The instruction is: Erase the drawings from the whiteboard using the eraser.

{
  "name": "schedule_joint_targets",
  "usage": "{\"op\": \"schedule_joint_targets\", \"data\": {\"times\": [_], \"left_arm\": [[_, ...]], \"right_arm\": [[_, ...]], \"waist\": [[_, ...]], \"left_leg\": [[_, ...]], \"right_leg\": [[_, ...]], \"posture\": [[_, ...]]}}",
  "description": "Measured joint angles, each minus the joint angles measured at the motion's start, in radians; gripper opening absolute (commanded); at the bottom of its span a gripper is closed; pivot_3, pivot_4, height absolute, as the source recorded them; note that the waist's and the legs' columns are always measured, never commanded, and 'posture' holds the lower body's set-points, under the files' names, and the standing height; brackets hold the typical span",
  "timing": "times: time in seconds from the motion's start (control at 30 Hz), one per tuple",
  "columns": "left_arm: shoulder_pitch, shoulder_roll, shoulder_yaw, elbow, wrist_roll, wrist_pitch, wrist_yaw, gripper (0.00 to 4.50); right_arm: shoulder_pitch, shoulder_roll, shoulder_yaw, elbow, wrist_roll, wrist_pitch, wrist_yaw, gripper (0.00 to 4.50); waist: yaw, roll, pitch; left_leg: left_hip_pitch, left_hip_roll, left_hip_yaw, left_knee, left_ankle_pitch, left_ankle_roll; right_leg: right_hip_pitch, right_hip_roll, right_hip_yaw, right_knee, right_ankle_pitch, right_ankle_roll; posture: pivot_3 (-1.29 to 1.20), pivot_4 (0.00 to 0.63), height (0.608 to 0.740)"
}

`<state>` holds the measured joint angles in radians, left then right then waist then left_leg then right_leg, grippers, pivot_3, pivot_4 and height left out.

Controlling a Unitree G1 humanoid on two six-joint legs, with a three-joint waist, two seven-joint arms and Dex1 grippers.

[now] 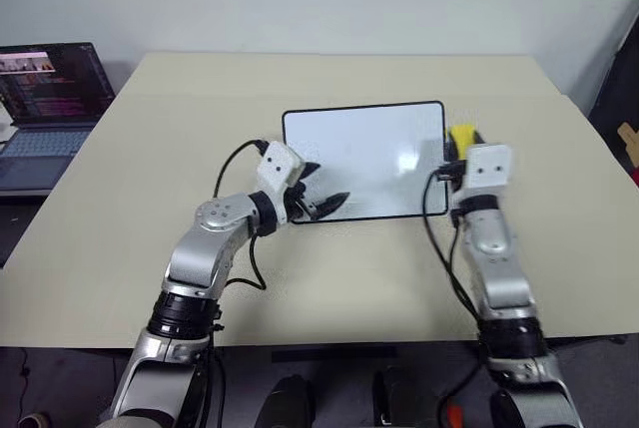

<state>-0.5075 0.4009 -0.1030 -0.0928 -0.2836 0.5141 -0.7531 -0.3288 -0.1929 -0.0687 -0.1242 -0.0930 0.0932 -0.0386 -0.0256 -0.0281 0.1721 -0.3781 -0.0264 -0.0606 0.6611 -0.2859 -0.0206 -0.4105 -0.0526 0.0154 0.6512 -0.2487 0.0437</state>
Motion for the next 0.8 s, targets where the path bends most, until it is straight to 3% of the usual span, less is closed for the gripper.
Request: {"op": "schedule_joint_targets", "data": {"times": [0.27,0.47,0.8], "left_arm": [[-0.091,-0.035,-0.123,0.016,-0.017,0.002,-0.14,4.5],[-0.21,-0.132,-0.232,0.127,0.005,-0.067,-0.227,4.5],[-0.256,-0.183,-0.334,0.242,0.049,-0.159,-0.375,4.5]], "right_arm": [[0.199,-0.066,-0.124,-0.235,0.09,0.323,0.097,1.14],[0.204,-0.11,-0.181,-0.242,0.157,0.485,0.149,1.14],[0.161,-0.147,-0.187,-0.197,0.185,0.611,0.167,1.14]], "waist": [[0.0,0.001,0.001],[-0.004,0.002,0.001],[-0.004,0.003,0.001]], "left_leg": [[-0.001,-0.001,-0.001,0.001,-0.001,0.001],[-0.001,0.0,0.001,0.0,-0.001,0.002],[-0.001,0.0,0.002,0.001,-0.001,0.003]], "right_leg": [[0.0,0.002,-0.001,-0.001,0.0,0.0],[0.0,0.004,-0.001,-0.002,0.0,0.0],[0.0,0.005,-0.001,-0.002,0.0,0.001]], "posture": [[0.0,0.15,0.74],[0.0,0.15,0.74],[0.0,0.15,0.74]]}}
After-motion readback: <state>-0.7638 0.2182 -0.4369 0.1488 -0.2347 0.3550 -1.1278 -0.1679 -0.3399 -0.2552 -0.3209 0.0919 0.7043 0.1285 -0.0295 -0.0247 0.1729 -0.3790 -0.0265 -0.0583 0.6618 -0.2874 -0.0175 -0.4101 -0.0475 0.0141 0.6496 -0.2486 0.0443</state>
